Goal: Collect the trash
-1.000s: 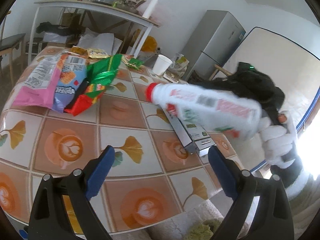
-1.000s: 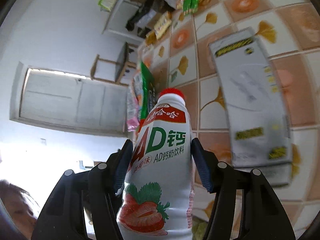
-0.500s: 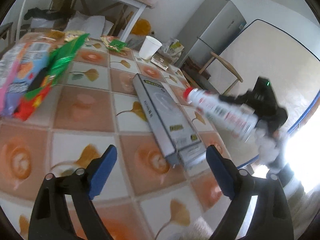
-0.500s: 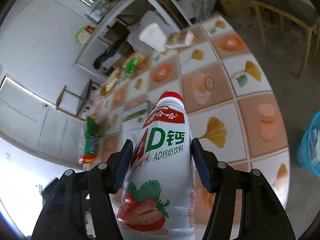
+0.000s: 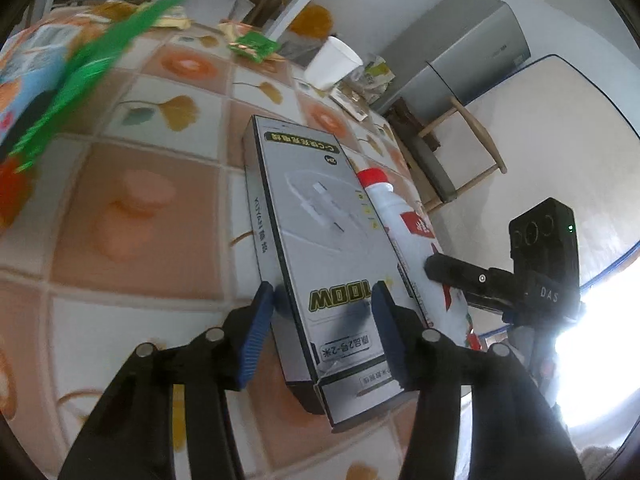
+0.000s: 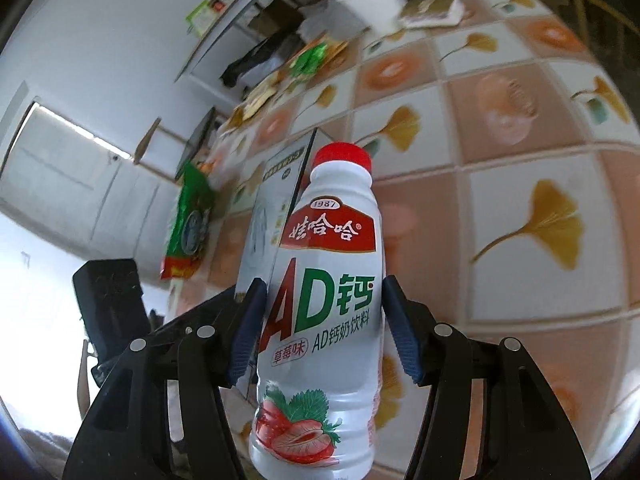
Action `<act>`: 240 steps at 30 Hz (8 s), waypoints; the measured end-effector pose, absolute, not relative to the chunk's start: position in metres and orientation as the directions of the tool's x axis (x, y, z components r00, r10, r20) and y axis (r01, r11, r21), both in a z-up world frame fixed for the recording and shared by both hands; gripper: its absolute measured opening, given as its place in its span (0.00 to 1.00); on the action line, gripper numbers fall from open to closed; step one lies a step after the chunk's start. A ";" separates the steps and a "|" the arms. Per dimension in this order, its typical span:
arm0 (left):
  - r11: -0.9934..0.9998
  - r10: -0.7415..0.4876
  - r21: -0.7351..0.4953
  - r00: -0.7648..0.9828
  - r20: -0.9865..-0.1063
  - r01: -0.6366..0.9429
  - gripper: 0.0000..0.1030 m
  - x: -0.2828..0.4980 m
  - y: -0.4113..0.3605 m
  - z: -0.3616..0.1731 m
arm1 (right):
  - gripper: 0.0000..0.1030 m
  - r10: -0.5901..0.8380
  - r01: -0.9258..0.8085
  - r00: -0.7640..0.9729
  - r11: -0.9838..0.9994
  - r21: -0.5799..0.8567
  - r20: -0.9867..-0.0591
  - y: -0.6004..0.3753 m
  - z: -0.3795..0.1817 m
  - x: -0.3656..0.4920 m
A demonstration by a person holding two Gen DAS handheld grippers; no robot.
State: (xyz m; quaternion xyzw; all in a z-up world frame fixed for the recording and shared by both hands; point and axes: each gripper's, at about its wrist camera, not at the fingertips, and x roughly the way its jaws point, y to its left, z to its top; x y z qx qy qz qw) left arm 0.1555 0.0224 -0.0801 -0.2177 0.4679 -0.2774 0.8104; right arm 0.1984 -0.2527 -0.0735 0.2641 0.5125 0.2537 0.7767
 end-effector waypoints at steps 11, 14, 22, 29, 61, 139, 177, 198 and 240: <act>0.800 -0.600 -0.533 0.360 -0.714 0.276 0.57 0.088 0.065 -0.069 | 0.54 0.738 -0.182 0.231 0.673 0.717 -0.634 -0.205 -0.076 0.149; 0.828 -0.560 -0.490 0.403 -0.724 0.271 0.73 0.087 0.062 -0.062 | 0.54 0.693 -0.170 0.283 0.717 0.676 -0.663 -0.215 -0.069 0.146; 0.918 -0.390 -0.364 0.523 -0.757 0.157 0.92 0.117 0.035 -0.053 | 0.54 0.507 -0.032 0.432 0.835 0.549 -0.746 -0.257 -0.061 0.150; 0.955 -0.294 -0.272 0.506 -0.811 0.119 0.92 0.134 0.009 -0.064 | 0.54 0.516 0.003 0.455 0.814 0.581 -0.726 -0.269 -0.069 0.151; 0.943 -0.271 -0.130 0.485 -0.831 0.305 0.91 0.111 -0.023 -0.075 | 0.65 0.447 0.021 0.418 0.866 0.500 -0.791 -0.281 -0.053 0.128; 0.936 -0.323 -0.199 0.489 -0.810 0.289 0.89 0.111 -0.017 -0.068 | 0.55 0.405 0.131 0.356 0.871 0.474 -0.842 -0.276 -0.065 0.143; 0.946 -0.309 -0.188 0.560 -0.769 0.263 0.89 0.097 -0.013 -0.043 | 0.55 0.467 0.173 0.391 0.809 0.562 -0.793 -0.296 -0.060 0.120; 0.927 -0.352 -0.195 0.570 -0.743 0.319 0.89 0.088 -0.039 -0.017 | 0.54 0.495 0.139 0.464 0.778 0.612 -0.735 -0.324 -0.036 0.098; 0.566 -0.492 -0.437 -0.139 -0.859 0.699 0.91 0.176 -0.578 -0.114 | 0.67 0.187 0.669 0.707 0.138 0.731 -0.682 -0.725 -0.212 -0.035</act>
